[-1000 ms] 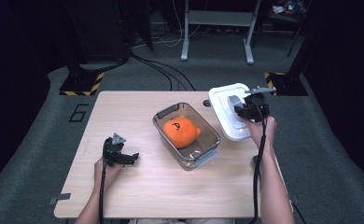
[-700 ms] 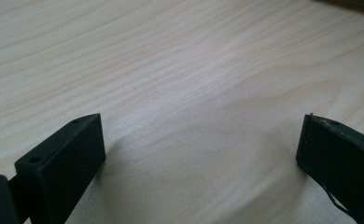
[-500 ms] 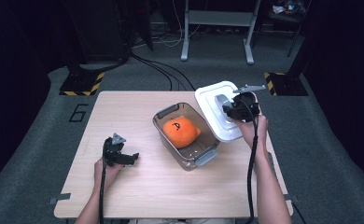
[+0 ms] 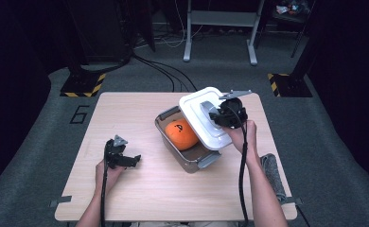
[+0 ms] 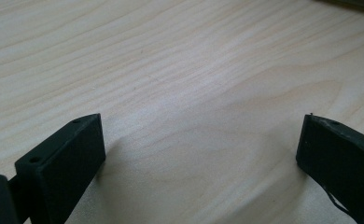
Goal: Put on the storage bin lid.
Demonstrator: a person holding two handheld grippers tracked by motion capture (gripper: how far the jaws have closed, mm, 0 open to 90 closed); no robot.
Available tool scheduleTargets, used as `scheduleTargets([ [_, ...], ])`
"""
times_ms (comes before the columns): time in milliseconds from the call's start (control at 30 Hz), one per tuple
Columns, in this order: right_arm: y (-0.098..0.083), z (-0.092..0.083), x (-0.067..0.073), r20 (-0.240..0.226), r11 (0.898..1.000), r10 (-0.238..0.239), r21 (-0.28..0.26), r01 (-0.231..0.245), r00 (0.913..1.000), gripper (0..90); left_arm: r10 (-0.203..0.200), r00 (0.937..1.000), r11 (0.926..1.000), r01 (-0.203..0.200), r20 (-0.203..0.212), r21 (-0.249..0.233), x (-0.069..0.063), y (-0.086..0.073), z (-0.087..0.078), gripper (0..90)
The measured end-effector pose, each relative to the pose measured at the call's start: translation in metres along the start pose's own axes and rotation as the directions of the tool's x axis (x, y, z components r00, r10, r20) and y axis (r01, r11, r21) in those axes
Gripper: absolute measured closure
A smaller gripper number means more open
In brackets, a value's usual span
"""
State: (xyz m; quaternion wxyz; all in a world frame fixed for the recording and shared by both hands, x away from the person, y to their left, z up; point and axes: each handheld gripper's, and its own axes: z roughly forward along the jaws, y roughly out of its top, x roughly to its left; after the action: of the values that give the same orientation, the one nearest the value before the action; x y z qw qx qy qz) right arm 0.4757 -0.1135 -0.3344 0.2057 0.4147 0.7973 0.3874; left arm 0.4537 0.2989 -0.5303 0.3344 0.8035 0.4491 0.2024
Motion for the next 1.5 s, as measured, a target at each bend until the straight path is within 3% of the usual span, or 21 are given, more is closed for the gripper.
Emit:
scheduleTargets([
  [633,-0.004,0.034,0.041,-0.118,0.999,-0.036,0.026,0.040,0.9924,66.8,0.003,1.0000,1.0000,-0.003,-0.001,0.005,0.001,0.000,0.000,1.1],
  [833,-0.008,0.043,0.051,-0.135,0.998,-0.042,0.034,0.047,0.9900,66.8,-0.009,1.0000,1.0000,0.009,-0.002,-0.004,0.000,0.000,0.000,1.0],
  [933,-0.009,0.045,0.054,-0.135,0.998,-0.022,0.047,0.028,0.9906,66.8,-0.006,1.0000,1.0000,0.006,-0.004,-0.003,0.000,0.000,0.000,1.1],
  [967,-0.010,0.047,0.054,-0.137,0.999,-0.033,0.037,0.039,0.9900,66.8,0.008,1.0000,0.9999,-0.008,-0.001,0.009,0.001,0.000,-0.001,1.1],
  [1500,-0.017,0.051,0.065,-0.131,0.999,-0.010,0.032,0.014,0.9914,66.5,0.007,1.0000,0.9999,-0.007,-0.001,0.008,0.001,0.000,-0.001,1.1],
])
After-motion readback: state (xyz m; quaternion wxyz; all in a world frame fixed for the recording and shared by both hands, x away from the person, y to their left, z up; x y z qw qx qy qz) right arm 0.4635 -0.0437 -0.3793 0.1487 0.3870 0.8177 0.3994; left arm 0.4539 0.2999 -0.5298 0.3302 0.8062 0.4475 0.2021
